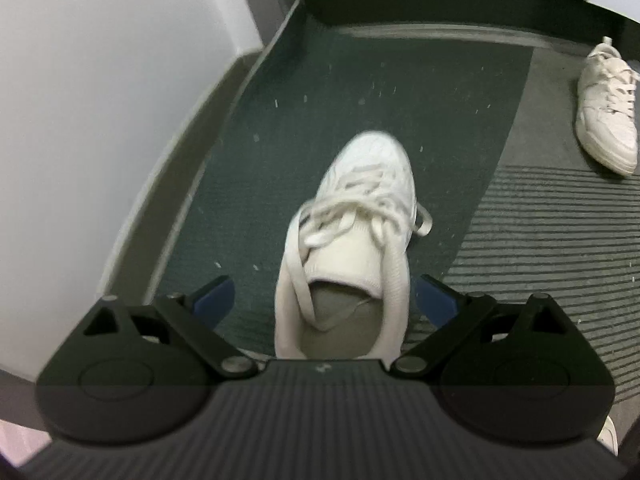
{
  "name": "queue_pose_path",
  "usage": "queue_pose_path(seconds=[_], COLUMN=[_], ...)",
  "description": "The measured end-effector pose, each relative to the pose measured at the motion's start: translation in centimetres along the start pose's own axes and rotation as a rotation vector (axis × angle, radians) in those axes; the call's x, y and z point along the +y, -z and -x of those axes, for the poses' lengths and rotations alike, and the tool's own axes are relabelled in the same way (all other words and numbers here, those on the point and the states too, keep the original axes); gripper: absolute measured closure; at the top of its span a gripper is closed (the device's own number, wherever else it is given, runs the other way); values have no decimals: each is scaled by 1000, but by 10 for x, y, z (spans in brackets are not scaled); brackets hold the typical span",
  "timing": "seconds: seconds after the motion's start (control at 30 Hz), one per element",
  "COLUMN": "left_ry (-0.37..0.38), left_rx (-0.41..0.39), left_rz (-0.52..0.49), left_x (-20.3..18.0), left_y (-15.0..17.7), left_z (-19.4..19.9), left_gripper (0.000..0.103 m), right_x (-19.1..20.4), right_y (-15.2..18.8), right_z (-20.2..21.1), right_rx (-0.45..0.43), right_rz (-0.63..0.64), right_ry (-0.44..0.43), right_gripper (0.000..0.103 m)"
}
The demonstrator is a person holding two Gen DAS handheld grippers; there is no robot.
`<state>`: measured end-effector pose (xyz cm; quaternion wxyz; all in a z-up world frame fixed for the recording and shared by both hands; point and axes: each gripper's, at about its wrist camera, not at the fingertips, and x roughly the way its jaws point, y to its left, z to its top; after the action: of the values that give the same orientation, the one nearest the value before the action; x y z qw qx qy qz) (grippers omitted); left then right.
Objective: Organize scattered shoes
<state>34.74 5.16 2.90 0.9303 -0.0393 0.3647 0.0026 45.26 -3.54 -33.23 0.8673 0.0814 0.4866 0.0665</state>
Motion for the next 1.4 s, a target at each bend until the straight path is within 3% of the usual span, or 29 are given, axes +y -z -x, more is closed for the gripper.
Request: queue_pose_path(seconds=[0.2, 0.37, 0.57, 0.73, 0.93, 1.1, 1.23, 1.4], left_ry=[6, 10, 4, 16, 40, 50, 57, 72], left_rx=[75, 87, 99, 88, 85, 80, 70, 55], left_rz=[-4, 3, 11, -22, -37, -54, -62, -50], left_x=[-3, 1, 1, -11, -21, -28, -31, -33], left_y=[4, 2, 0, 0, 2, 7, 8, 5], left_z=[-21, -26, -30, -27, -18, -8, -1, 8], left_gripper=[0, 0, 0, 0, 0, 0, 0, 0], right_x=[5, -5, 3, 14, 58, 86, 78, 53], right_y=[7, 13, 18, 23, 43, 62, 64, 57], right_z=[-40, -65, -64, -53, -42, -43, -43, -4], right_rx=[45, 117, 84, 71, 78, 117, 182, 123], right_rz=[16, -116, -147, -144, -110, -30, -41, -153], right_ry=[95, 72, 80, 13, -60, -25, -55, -166], right_gripper=[4, 8, 12, 15, 15, 12, 10, 3])
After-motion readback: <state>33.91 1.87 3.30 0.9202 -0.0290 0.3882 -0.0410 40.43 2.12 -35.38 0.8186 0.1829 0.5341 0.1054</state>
